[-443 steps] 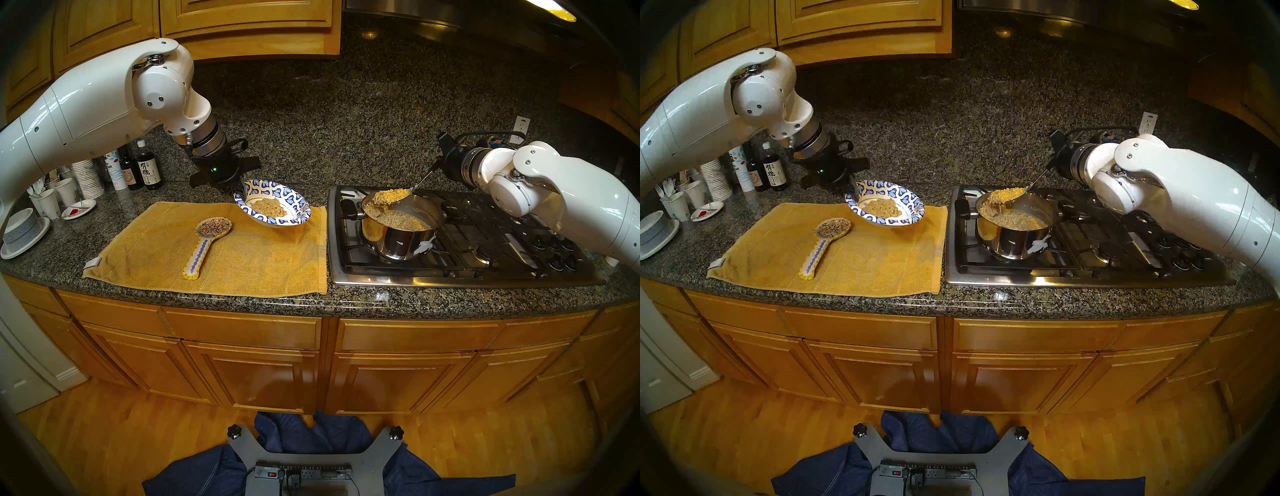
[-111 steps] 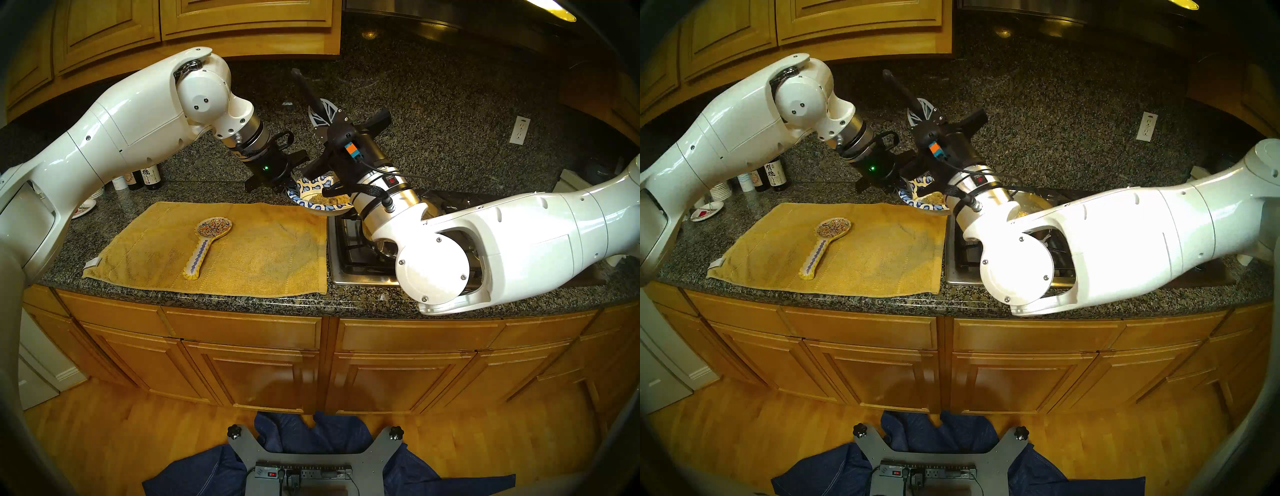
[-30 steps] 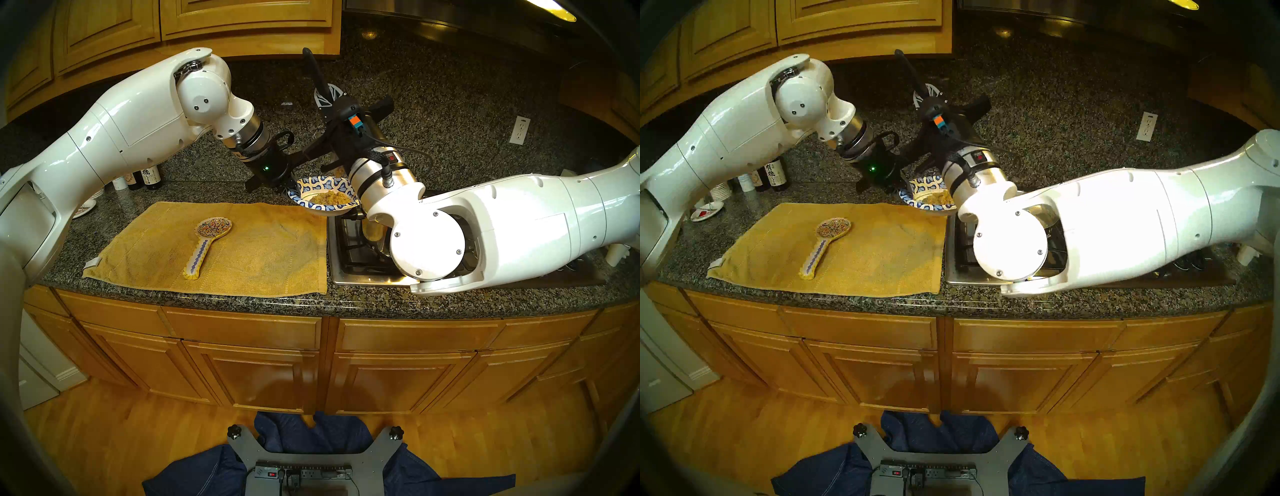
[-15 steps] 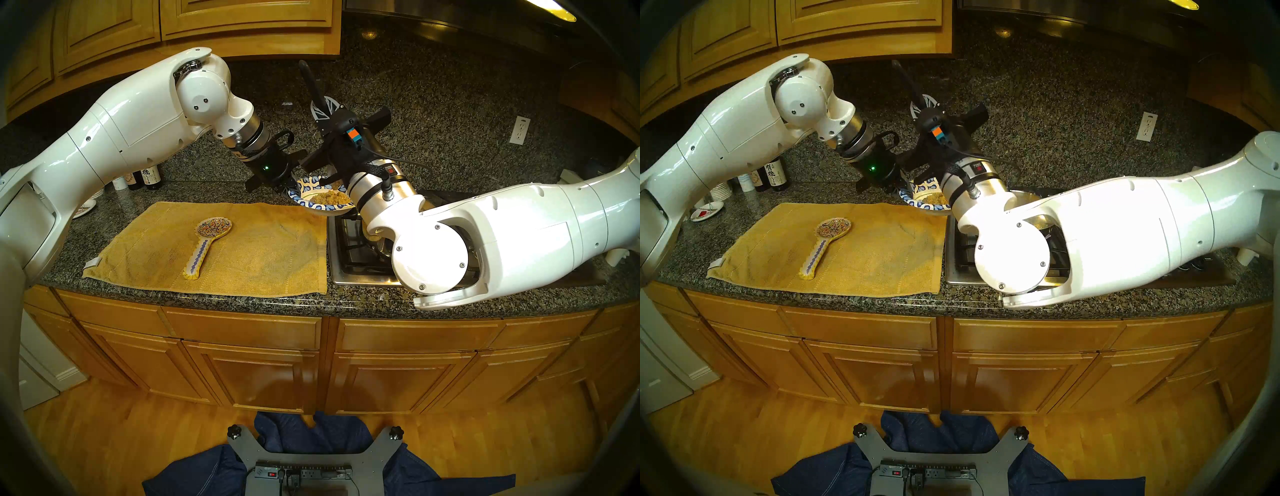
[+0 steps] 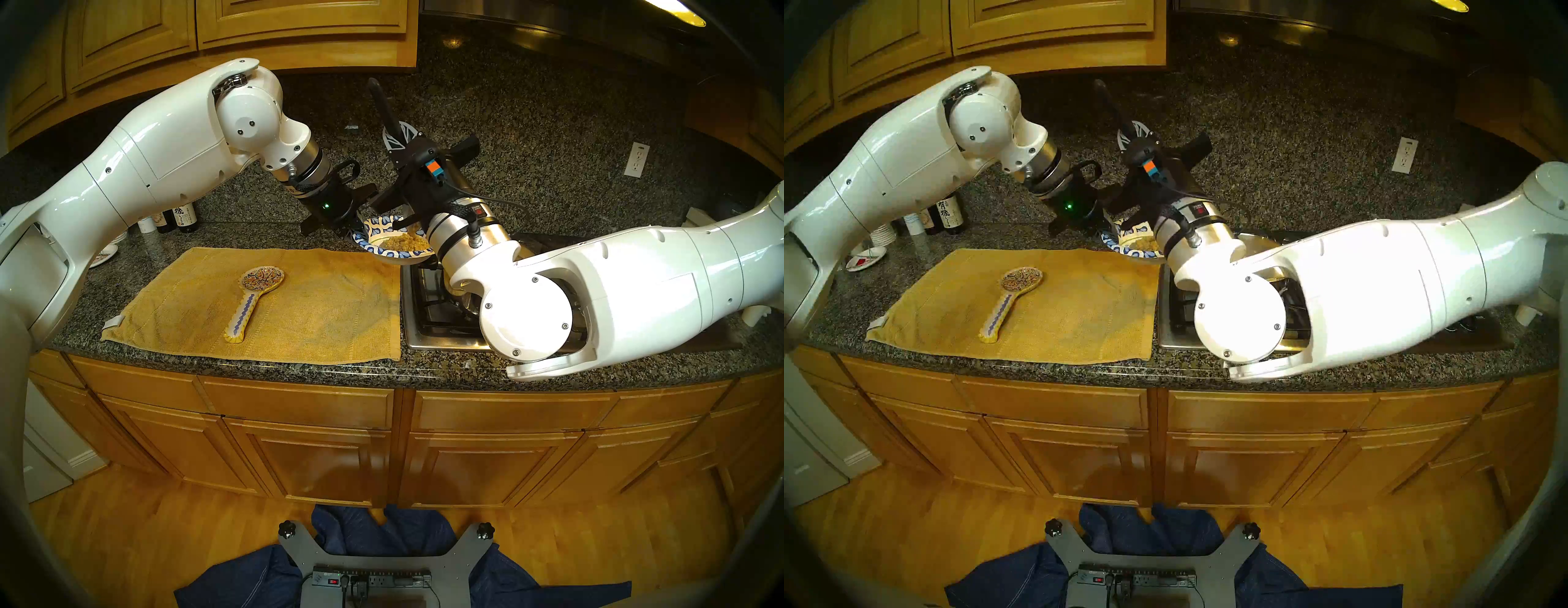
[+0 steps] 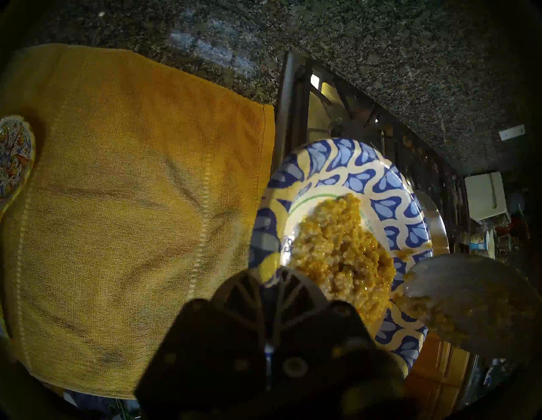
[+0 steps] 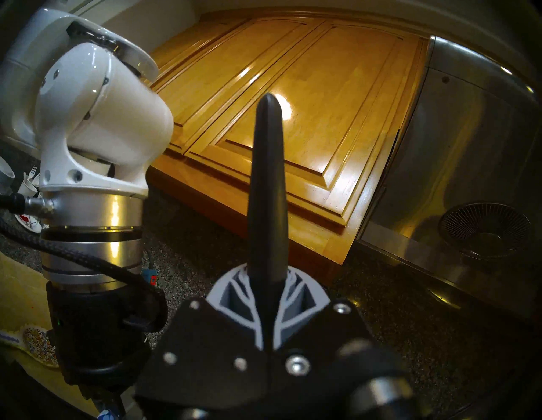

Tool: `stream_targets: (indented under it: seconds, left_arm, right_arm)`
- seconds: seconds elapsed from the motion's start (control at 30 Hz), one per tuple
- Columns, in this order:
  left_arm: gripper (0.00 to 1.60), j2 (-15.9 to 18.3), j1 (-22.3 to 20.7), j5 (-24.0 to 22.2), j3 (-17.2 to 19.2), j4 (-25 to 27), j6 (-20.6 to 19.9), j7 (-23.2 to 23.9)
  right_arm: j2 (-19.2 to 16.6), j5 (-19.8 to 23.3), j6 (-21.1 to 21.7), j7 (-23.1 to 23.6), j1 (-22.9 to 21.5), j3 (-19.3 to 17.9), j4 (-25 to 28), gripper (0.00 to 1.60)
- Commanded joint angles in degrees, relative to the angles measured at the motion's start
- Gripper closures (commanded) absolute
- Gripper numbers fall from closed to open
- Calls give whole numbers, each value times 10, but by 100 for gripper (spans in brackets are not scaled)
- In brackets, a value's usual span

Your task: Scoop oatmeal into bowl

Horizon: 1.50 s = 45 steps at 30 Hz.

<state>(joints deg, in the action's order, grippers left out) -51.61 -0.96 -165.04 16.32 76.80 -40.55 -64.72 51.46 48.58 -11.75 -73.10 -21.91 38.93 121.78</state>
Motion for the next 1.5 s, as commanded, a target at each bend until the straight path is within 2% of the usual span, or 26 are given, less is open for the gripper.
stream_targets:
  seconds: [0.0,0.67,0.93,1.47]
  left_arm:
    - [160,1,-27,0,14,1,-1,-36]
    - [160,2,-28,0,12,1,-1,-33]
    - [160,3,-28,0,10,1,-1,-30]
    - [160,1,-27,0,14,1,-1,-38]
  right_arm:
    - [-3,16,-10,-3,-22,-34,-5,160]
    - [-54,117,-49,17,-43,-63,-12,160]
    - [-92,157,-66,16,-48,-67,-17,160]
    - [-141,177,-72,20,-55,-49,-3,160]
